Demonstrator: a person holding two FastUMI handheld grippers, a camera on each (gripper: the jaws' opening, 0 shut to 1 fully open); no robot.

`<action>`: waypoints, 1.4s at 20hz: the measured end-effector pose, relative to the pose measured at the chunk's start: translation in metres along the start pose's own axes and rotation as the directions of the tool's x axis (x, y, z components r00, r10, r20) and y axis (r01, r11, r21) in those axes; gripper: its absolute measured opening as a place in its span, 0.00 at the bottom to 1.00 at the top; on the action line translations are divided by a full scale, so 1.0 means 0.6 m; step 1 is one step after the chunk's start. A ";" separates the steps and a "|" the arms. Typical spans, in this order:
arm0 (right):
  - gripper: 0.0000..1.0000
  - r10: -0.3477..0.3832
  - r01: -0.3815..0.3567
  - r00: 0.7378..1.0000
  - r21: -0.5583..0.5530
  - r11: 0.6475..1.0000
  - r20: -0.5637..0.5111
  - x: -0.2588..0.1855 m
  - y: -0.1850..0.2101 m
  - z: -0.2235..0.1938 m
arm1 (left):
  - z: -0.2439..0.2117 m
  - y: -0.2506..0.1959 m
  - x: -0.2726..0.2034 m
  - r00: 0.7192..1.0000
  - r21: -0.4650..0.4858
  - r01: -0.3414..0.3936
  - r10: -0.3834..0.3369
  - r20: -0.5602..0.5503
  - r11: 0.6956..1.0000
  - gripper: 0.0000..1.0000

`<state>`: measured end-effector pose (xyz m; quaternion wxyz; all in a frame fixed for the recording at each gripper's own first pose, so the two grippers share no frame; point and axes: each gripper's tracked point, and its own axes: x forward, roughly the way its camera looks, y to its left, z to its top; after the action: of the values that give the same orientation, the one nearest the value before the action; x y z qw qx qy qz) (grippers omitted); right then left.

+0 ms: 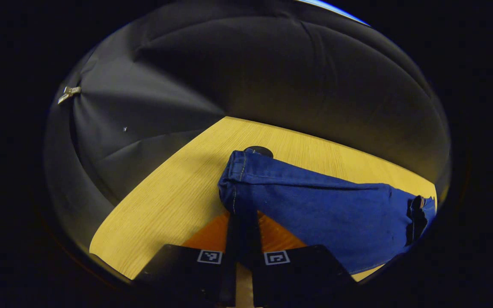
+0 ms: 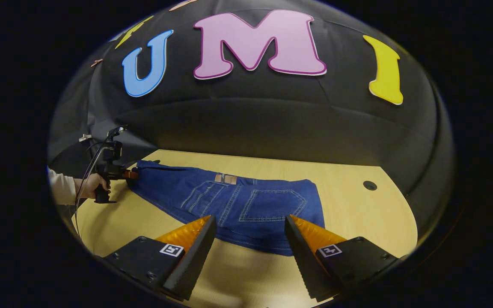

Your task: Grasp the waist and the cuffs of the jeans and fold them to make the two legs overlap; first hold the waist and fold one-third of the jeans toward the cuffs, then hold the cuffs and fold the remaining one-third in the same direction to finish folding.

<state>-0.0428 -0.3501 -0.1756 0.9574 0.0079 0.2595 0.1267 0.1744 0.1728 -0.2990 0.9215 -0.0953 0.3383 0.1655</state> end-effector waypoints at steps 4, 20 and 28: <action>0.98 -0.045 0.045 0.999 0.019 0.999 0.007 -0.004 -0.044 0.003 | 0.002 -0.008 -0.002 1.000 -0.029 0.013 -0.013 0.004 0.999 0.07; 0.97 -0.261 0.255 0.964 0.090 0.963 0.058 -0.094 -0.227 0.053 | 0.254 -0.200 -0.295 0.945 -0.019 0.185 -0.173 0.277 0.982 0.06; 0.97 -0.349 0.337 0.933 0.130 0.933 0.085 -0.174 -0.301 0.077 | 0.236 -0.570 -0.430 0.862 0.191 0.405 -0.444 0.247 0.894 0.06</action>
<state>-0.0636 -0.5482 -0.0984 0.9752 0.0234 0.2122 -0.0578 0.1999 -0.1653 -0.0019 0.9782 -0.0813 0.1834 -0.0529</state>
